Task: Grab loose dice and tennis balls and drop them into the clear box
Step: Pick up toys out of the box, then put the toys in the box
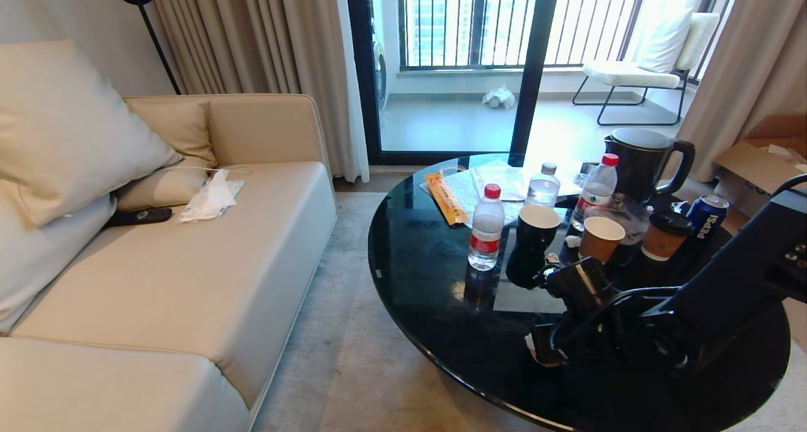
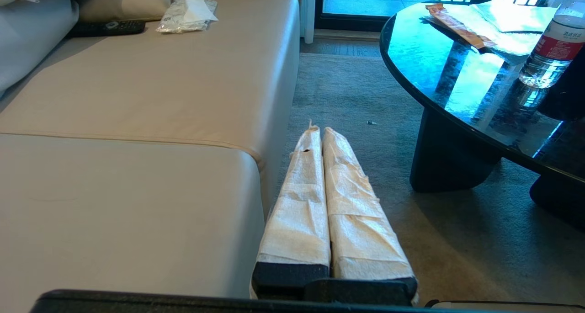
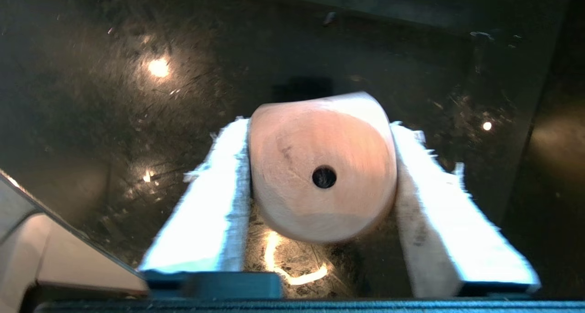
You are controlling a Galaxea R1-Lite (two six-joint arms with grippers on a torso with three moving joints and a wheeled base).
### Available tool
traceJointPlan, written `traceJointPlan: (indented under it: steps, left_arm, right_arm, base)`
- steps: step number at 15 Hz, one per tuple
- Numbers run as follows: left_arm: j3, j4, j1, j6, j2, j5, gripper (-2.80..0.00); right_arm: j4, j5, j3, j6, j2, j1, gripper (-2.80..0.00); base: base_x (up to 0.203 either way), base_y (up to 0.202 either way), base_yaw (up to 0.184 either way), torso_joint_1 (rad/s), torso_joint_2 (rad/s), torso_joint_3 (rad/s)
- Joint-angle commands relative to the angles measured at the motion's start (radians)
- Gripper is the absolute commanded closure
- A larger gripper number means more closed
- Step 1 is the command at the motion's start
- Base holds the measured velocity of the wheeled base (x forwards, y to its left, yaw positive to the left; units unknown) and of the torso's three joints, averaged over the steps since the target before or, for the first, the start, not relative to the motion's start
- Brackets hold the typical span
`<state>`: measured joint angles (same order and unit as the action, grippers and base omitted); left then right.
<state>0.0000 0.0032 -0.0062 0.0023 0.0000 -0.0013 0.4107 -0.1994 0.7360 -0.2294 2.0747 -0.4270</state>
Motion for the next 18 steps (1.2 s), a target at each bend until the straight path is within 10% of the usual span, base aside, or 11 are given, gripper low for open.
traceJointPlan:
  steps: [1, 9, 18]
  left_arm:
    - [0.000, 0.000, 0.000, 0.001, 0.000, 0.000, 0.00]
    - [0.000, 0.000, 0.000, 0.001, 0.000, 0.000, 0.00]
    - [0.000, 0.000, 0.000, -0.001, 0.000, 0.000, 0.00]
  right_arm:
    - [0.000, -0.005, 0.002, 0.021, 0.008, 0.001, 0.00]
    - [-0.021, -0.044, -0.030, 0.015, -0.220, 0.052, 0.00]
    - [-0.310, 0.003, -0.224, 0.019, -1.162, 0.253, 0.00]
  base:
    - [0.000, 0.000, 0.000, 0.000, 0.00, 0.000]
    - [0.000, 0.000, 0.000, 0.000, 0.00, 0.000]
    - [0.000, 0.000, 0.000, 0.000, 0.00, 0.000]
